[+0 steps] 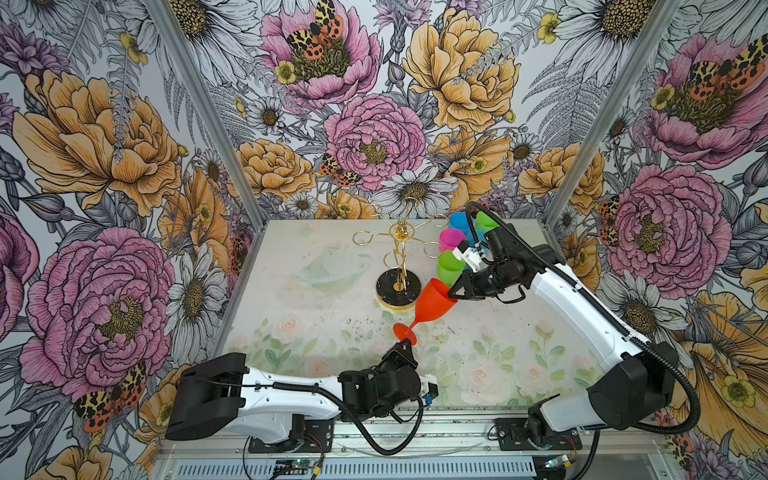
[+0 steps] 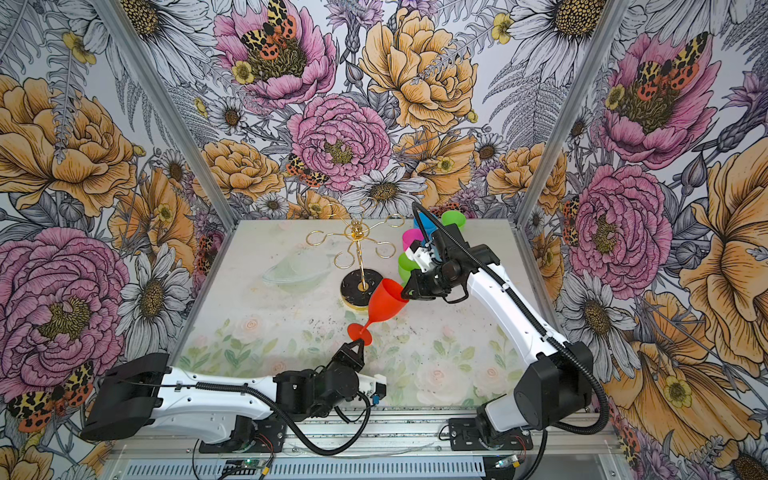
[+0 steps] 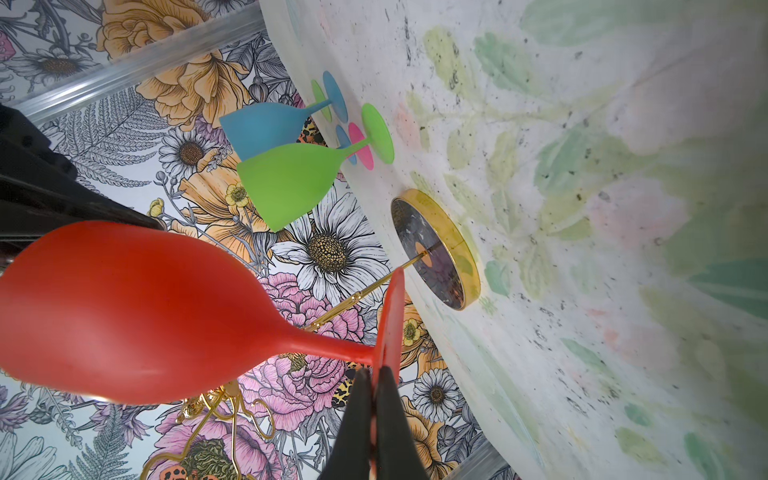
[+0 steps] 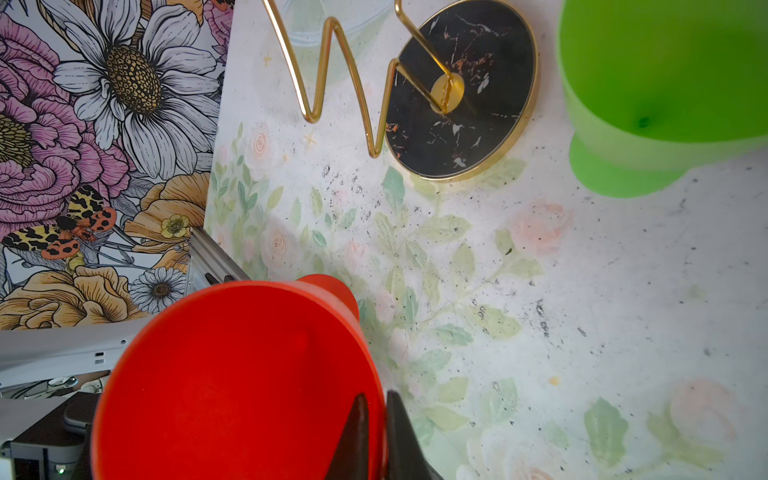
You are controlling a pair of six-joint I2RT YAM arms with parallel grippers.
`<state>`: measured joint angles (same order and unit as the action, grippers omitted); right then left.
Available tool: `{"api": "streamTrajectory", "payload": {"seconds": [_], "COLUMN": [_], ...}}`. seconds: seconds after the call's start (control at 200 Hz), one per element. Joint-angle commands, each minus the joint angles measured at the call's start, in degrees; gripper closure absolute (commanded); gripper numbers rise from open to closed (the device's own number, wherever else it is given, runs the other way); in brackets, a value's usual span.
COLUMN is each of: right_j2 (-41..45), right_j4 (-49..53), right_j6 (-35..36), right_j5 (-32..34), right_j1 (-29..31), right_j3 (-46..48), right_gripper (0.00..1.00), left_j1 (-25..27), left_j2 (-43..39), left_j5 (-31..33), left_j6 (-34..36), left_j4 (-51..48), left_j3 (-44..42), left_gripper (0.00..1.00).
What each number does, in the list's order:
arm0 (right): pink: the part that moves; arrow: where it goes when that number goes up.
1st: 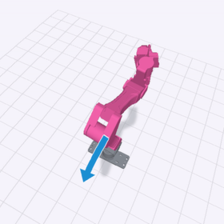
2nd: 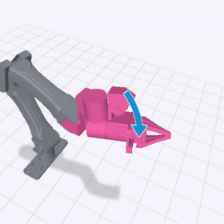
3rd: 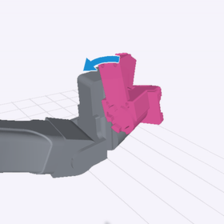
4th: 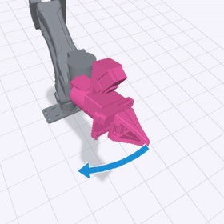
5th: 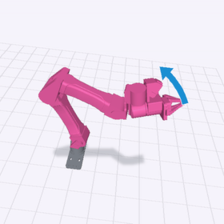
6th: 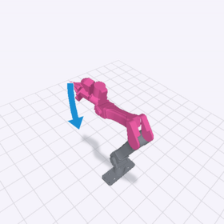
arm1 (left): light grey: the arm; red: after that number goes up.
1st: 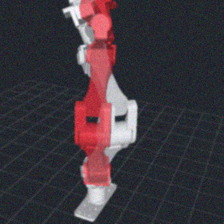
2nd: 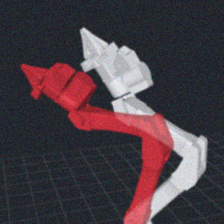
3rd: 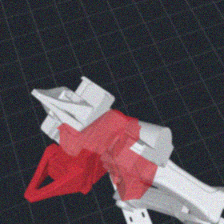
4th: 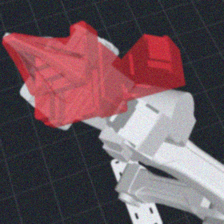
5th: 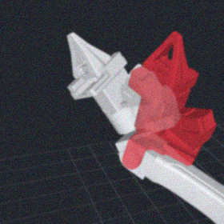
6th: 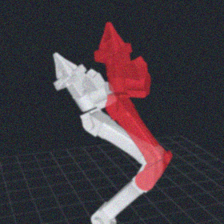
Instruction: Take the wine glass off the wine glass rack
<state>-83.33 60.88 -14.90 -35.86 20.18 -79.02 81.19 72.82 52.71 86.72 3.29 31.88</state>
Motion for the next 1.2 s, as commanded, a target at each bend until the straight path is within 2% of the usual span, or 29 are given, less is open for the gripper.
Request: {"api": "streamTrajectory", "payload": {"seconds": [0.0,0.15,0.44,0.625,0.716,0.811,0.916,1.036,1.196], "right_j2": [-0.34,-0.08,0.44,1.96,3.04,4.15,5.19,5.96,6.56], "right_j4": [1.61,1.69,1.61,1.62,1.71,1.83,2.20,2.61,2.84], "right_j6": [0.94,0.91,0.33,0.22,0.22,0.31,0.65,0.83,0.90], "right_j5": [-1.25,-0.40,2.05,9.42,13.83,17.96,23.01,29.75,35.34], "right_j1": [0.34,-0.04,-0.92,-1.04,-1.03,-1.03,-1.04,-1.25,-2.97], "right_j3": [0.89,0.78,0.63,0.01,0.18,0.41,0.58,0.89,1.19], "right_gripper": [0.94,0.96,1.00,1.00,1.00,1.00,1.00,1.00,1.00], "left_j1": [-0.70,-0.66,-0.25,0.78,1.51,1.65,1.09,0.17,-3.81], "left_j2": [-1.89,-1.96,-3.29,-3.68,-4.51,-5.61,-6.87,-8.66,-11.90], "left_j5": [2.58,2.75,2.75,3.49,4.16,5.29,5.65,5.07,1.71], "left_j6": [0.56,0.48,-1.27,-7.25,-13.75,-24.02,-36.69,-47.64,-63.31], "left_j4": [5.90,5.85,5.68,5.49,3.79,0.53,-5.07,-11.86,-20.35], "left_j3": [-0.34,-1.61,-2.79,-1.84,-0.47,2.29,5.59,7.98,10.85], "left_gripper": [0.99,0.76,0.58,0.47,0.34,0.24,0.19,0.15,0.10]}}
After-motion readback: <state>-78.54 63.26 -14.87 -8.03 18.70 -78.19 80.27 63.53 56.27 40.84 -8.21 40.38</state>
